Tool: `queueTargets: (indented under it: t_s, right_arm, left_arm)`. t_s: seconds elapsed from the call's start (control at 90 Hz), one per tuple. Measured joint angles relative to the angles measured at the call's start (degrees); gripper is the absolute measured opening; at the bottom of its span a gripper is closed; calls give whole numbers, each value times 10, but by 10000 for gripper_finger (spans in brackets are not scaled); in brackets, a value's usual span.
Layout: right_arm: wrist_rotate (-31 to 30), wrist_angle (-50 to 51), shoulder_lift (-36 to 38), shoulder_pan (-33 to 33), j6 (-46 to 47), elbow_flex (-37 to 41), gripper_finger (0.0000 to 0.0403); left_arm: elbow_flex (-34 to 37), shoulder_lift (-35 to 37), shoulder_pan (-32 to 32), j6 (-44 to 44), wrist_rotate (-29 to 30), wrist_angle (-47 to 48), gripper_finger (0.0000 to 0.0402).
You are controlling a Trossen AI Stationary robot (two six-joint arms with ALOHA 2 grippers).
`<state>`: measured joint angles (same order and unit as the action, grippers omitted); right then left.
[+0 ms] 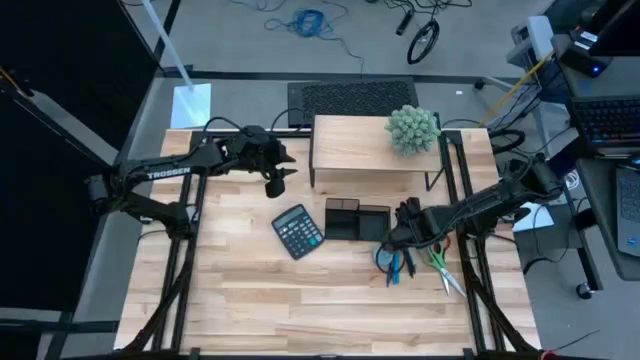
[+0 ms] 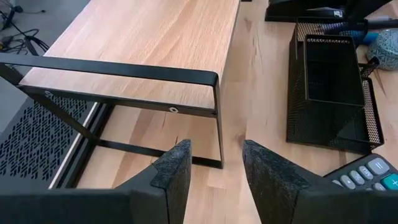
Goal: Pick and place office supplies into organizer
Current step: Remove the black pen from the black desk organizer, then remove the gray patterned vase plant from the wooden shelf
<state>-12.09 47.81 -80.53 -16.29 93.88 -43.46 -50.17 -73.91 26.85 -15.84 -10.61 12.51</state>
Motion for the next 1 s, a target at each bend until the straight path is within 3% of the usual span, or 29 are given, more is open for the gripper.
queueTargets:
  t_s: [0.311, 0.678, 0.844, 1.0]
  right_arm:
    - [5, 9, 53, 0, -23, -23, 168]
    - [-276, 22, 177, 6, -173, -51, 183]
    - [-302, 25, 214, 56, -259, -51, 189]
    - [-300, 27, 253, 116, -355, -51, 223]
  left_arm:
    - [0, 0, 0, -1, 0, -1, 135]
    - [0, 0, 0, -6, 0, -21, 135]
    - [-12, 0, 0, 25, -1, -67, 135]
    - [-68, -18, 7, 31, -4, -80, 148]
